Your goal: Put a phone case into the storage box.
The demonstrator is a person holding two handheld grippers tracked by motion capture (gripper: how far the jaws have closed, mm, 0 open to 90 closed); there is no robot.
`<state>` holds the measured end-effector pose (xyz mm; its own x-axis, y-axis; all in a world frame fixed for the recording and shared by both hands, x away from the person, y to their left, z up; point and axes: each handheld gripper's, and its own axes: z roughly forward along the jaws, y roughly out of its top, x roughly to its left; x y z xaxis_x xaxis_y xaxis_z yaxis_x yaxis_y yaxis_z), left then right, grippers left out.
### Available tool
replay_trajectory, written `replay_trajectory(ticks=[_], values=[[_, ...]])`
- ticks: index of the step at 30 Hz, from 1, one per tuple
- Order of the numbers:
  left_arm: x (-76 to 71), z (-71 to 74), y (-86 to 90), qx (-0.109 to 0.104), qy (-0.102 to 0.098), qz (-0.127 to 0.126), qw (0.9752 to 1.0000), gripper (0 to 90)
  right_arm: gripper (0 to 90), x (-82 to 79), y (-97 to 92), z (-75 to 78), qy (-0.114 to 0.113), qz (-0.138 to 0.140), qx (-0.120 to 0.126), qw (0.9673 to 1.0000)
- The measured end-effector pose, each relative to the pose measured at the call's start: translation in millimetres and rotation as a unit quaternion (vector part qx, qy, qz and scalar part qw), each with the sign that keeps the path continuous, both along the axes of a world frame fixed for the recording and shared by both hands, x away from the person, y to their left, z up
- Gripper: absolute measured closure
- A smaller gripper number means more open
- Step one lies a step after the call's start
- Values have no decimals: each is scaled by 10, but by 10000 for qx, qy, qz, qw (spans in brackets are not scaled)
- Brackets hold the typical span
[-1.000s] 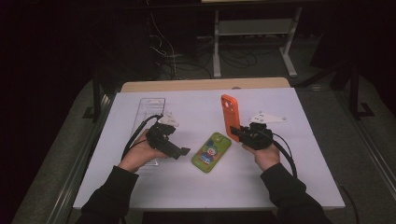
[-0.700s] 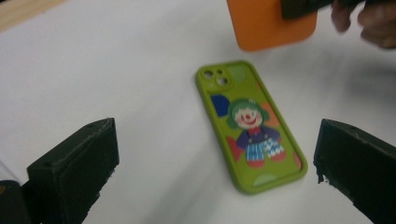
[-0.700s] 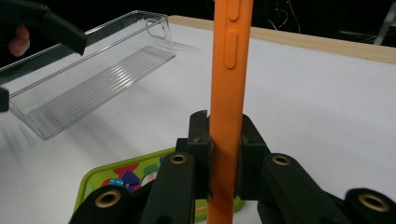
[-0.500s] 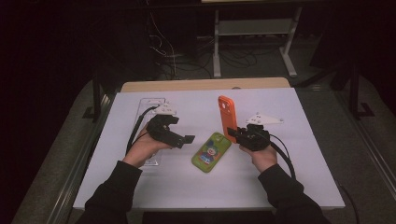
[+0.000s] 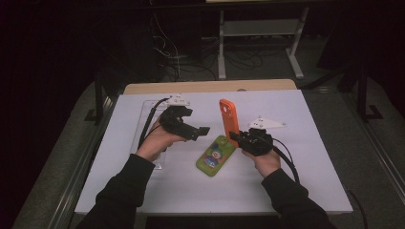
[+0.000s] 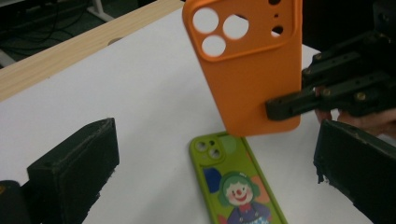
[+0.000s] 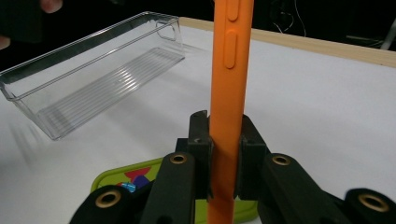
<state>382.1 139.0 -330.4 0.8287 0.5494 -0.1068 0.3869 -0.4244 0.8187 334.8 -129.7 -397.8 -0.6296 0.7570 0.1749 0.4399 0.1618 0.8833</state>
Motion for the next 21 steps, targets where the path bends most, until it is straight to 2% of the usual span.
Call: replay_trajectory(ticks=[9, 14, 21], values=[[75, 27, -218, -194, 23, -23, 9998, 0, 784, -8, 64, -5, -15, 89, -5, 10000], [127, 36, -303, -289, -12, 9, 9996, 0, 784, -16, 88, -2, -40, 130, 13, 9999], [180, 11, -403, -474, 43, -3, 9989, 0, 785, -30, 108, 2, -23, 163, 53, 9999]])
